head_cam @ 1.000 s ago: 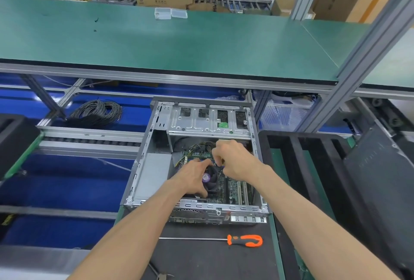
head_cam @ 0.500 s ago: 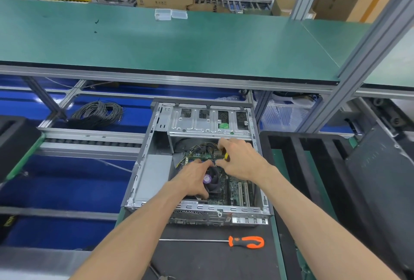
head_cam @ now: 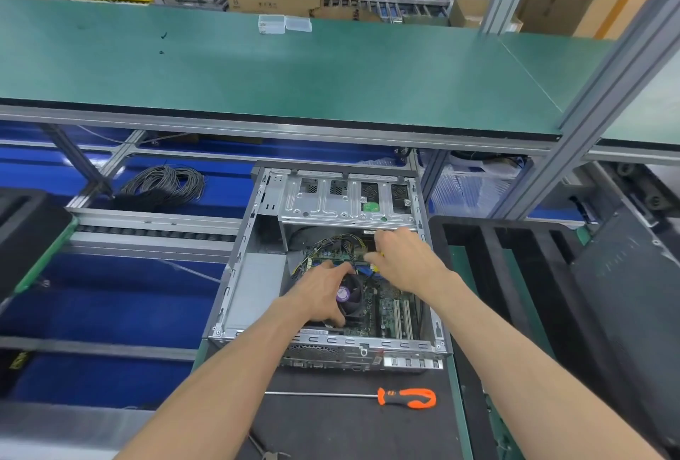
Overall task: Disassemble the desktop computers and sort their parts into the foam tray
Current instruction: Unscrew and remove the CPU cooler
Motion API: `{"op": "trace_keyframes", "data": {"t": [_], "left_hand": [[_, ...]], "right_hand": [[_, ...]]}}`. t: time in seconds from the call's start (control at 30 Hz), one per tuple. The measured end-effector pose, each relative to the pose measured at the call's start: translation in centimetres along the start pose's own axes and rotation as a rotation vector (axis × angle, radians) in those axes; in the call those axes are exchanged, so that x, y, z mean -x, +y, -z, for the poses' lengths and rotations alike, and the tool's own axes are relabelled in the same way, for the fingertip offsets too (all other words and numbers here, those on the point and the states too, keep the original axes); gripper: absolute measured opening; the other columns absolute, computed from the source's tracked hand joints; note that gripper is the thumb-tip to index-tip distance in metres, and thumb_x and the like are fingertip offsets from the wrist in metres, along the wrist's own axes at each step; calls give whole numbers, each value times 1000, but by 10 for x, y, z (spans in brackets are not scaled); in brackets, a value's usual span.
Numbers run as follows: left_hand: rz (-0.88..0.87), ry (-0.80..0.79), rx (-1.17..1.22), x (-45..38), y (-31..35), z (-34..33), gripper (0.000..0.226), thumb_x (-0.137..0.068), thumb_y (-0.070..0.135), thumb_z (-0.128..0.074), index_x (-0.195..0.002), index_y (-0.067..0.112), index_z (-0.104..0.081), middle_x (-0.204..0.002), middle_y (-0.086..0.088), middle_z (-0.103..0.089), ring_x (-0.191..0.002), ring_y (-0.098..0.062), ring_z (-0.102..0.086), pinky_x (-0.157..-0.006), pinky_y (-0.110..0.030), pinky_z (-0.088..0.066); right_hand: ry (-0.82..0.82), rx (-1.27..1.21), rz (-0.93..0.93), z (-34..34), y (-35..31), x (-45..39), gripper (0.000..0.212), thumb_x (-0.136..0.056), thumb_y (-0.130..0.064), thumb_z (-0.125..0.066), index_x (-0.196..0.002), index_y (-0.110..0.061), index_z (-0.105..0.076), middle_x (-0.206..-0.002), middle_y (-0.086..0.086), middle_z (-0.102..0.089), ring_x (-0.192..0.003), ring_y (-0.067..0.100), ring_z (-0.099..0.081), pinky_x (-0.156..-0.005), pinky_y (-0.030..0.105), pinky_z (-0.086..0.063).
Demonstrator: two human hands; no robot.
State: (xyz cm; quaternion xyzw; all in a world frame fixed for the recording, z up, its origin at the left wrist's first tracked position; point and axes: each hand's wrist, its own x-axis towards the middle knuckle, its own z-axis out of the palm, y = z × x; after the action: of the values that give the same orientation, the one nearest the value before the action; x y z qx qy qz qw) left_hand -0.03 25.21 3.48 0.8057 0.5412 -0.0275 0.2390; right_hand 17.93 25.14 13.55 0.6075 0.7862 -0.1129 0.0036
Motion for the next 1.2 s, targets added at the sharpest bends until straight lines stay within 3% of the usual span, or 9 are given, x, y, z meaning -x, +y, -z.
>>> {"op": "trace_keyframes", "data": {"t": [0.1, 0.17, 0.37, 0.5, 0.6, 0.77, 1.03, 1.13, 1.2], "left_hand": [[-4, -6, -14, 0, -1, -1, 102, -51, 37, -89, -137, 27, -36, -116, -5, -47, -94, -31, -57, -70, -33, -44], [-7, -11, -30, -1, -1, -1, 102, -51, 38, -90, -137, 27, -35, -117, -5, -44, -95, -33, -58, -72, -36, -48], [-16, -16, -43, -2, -3, -3, 100, -51, 40, -90, -134, 26, -35, -118, -5, -43, -93, -32, -56, -76, -41, -53], [-16, -15, -52, -2, -3, -3, 99, -51, 40, -89, -132, 26, -35, -114, -3, -39, -93, -32, -55, -74, -41, -53], [-17, -7, -50, -2, -3, -4, 97, -51, 41, -89, -130, 28, -35, -108, 0, -36, -89, -30, -53, -68, -37, -46], [-5, -10, -44, -2, -4, -4, 105, -50, 41, -90, -138, 29, -34, -118, -4, -41, -88, -29, -54, -73, -41, -54], [-3, -11, -62, -2, -3, -4, 100, -51, 39, -90, -134, 28, -35, -118, -4, -40, -87, -30, -54, -68, -39, -52], [2, -12, -73, -2, -3, -3, 103, -51, 40, -90, -137, 27, -34, -122, -6, -40, -93, -33, -57, -73, -41, -54], [11, -20, -67, -1, -3, -3, 106, -52, 40, -90, -139, 27, -33, -125, -6, -40, -97, -35, -58, -77, -43, -55]], "right_hand": [[-52, -82, 101, 0, 0, 4, 12, -93, -11, -62, -83, -14, -56, -88, 4, -58, -86, 29, -59, -67, 38, -49], [-95, -97, 182, 2, 0, 7, 24, -84, 5, -61, -80, -19, -56, -91, -3, -56, -85, 23, -58, -71, 37, -50], [-3, -29, 49, -1, 1, 5, 26, -99, -38, -57, -93, -14, -47, -78, 3, -49, -78, 32, -56, -65, 39, -48], [-83, -15, 149, 3, -5, 4, 11, -94, -10, -59, -84, -12, -54, -85, 6, -56, -83, 31, -56, -69, 40, -50], [-148, -35, 262, 7, -6, 6, 25, -78, 7, -61, -79, -17, -56, -92, -1, -51, -82, 24, -54, -69, 37, -48], [-31, -3, 52, 4, -8, 3, 30, -98, -43, -57, -98, -15, -46, -81, 2, -46, -78, 32, -55, -62, 39, -46], [-113, -15, 273, 3, -13, 5, 27, -77, 8, -59, -74, -18, -52, -89, -1, -48, -78, 25, -53, -61, 33, -39], [-38, -59, 174, 1, -11, 5, 22, -89, -23, -68, -100, -19, -49, -94, 1, -48, -80, 27, -54, -66, 37, -48], [-9, -1, 48, 0, -7, 1, 29, -97, -41, -59, -98, -16, -45, -79, 0, -44, -75, 28, -51, -62, 38, -46]]}}
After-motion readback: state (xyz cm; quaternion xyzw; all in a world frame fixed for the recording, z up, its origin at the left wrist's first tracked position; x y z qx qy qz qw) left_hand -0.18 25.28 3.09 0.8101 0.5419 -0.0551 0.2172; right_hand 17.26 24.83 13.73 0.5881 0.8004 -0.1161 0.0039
